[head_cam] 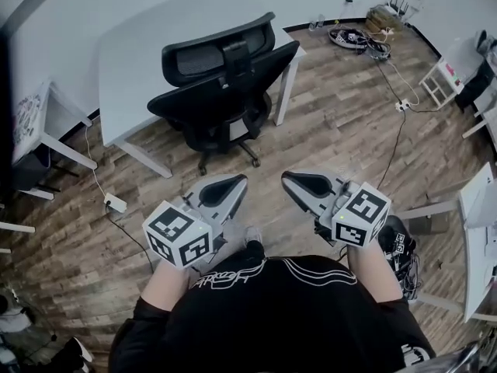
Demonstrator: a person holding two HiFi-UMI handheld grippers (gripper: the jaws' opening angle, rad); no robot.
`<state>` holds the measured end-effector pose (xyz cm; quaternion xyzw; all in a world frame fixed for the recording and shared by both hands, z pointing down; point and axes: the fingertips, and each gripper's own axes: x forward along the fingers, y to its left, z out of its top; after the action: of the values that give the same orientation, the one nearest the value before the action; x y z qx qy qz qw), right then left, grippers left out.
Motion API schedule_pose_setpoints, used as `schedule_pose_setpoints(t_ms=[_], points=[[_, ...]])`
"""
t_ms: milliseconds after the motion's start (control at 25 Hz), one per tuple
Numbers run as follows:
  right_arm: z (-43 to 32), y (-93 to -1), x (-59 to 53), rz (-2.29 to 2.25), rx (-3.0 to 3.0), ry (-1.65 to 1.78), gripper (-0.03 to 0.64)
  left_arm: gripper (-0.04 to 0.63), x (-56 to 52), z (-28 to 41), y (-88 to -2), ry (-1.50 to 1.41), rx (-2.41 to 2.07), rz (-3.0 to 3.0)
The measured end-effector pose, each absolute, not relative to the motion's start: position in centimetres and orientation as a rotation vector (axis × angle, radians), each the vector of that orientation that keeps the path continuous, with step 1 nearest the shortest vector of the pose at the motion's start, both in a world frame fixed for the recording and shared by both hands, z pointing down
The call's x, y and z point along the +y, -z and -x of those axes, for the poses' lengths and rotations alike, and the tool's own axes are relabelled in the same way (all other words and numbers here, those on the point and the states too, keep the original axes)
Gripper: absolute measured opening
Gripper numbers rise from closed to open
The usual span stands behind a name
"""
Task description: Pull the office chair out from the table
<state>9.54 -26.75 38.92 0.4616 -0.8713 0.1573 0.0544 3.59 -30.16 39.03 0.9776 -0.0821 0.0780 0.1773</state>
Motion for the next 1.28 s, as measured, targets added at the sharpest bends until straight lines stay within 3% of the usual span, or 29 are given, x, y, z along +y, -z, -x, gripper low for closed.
schedule_pose_setpoints(t_ms=[320,840,1080,1280], points=[[-12.4,-38.8,-36.4,-1.389,-2.577,-0.430,0.037,0.008,-40.9,-3.4,-39.0,-0.230,-0.348,-2.747],[-17.9,-39.1,-42.3,-1.365,-2.481,-0.396,0.037,0.011,-46.4,-4.4,-38.9,-0.277,-0.472,-2.776],[-22.0,-38.6,-46.5,-1.310,-2.443,-0.279,0.038,0.109,-49.0,-4.4,-38.8,-0.349,-0.560,-2.784],[-25.6,-37.5,-49.9,-1.248,-2.337,-0.053,0.040,0.169,-51.4,-3.2,-39.4,-0.585,-0.686,-2.857]])
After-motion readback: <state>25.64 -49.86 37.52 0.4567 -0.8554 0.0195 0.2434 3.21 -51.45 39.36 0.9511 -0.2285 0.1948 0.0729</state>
